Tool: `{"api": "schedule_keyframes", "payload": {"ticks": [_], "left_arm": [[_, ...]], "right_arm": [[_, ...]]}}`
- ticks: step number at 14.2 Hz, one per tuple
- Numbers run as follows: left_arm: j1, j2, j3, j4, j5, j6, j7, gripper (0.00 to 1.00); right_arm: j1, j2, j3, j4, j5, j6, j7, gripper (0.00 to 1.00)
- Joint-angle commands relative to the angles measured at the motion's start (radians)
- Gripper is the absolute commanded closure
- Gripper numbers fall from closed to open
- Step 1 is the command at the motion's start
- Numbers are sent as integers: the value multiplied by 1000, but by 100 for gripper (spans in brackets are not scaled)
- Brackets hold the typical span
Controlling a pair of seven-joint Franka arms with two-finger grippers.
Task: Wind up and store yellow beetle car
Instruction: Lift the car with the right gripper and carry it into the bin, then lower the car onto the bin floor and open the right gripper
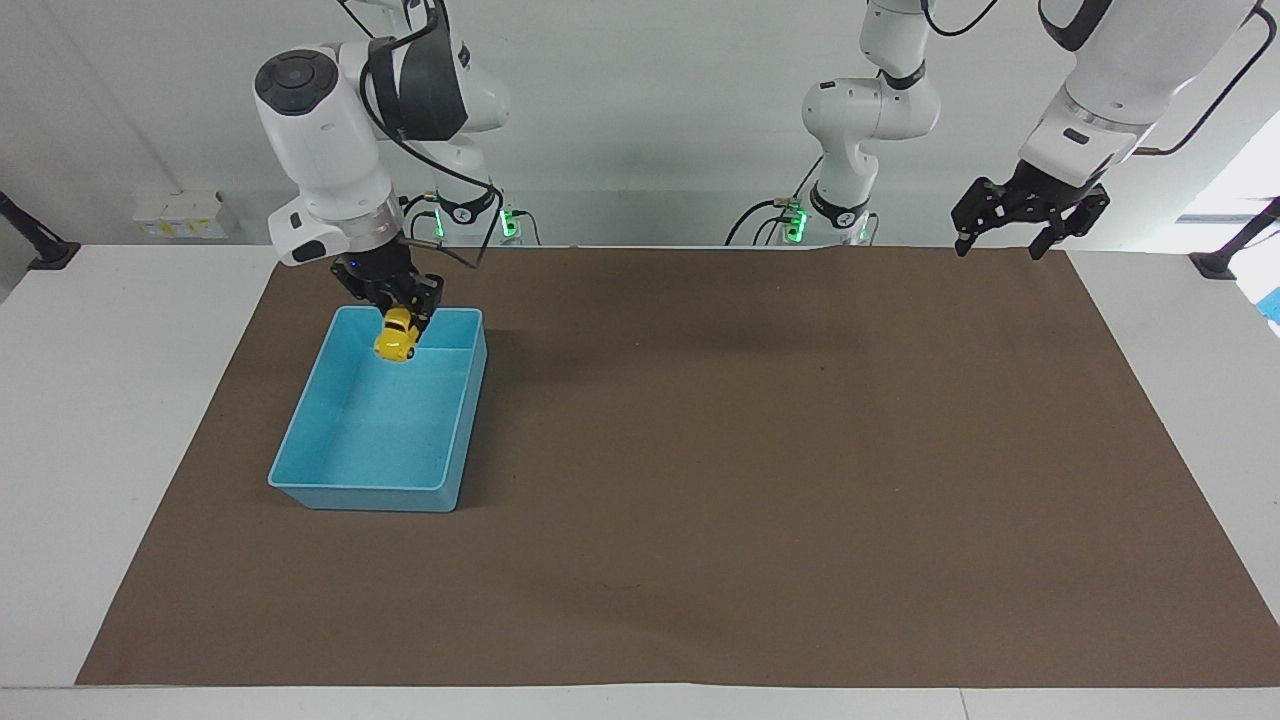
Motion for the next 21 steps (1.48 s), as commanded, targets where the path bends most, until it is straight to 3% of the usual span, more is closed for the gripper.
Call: {"api": "schedule_keyframes", "payload": {"ticks": [1, 11, 17, 21], "left_arm": [[-4, -21, 7, -22, -10, 7, 7, 0], [-4, -21, 7, -22, -10, 7, 7, 0], [-4, -21, 7, -22, -10, 7, 7, 0], [-4, -21, 7, -22, -10, 7, 7, 0]], "right_arm": [[-38, -55, 4, -92, -5, 74, -132, 100], [-111, -90, 5, -435, -12, 499, -297, 100], [-116, -32, 4, -500, -19, 661, -306, 100], [-134, 10, 4, -514, -51, 703, -311, 100]]}}
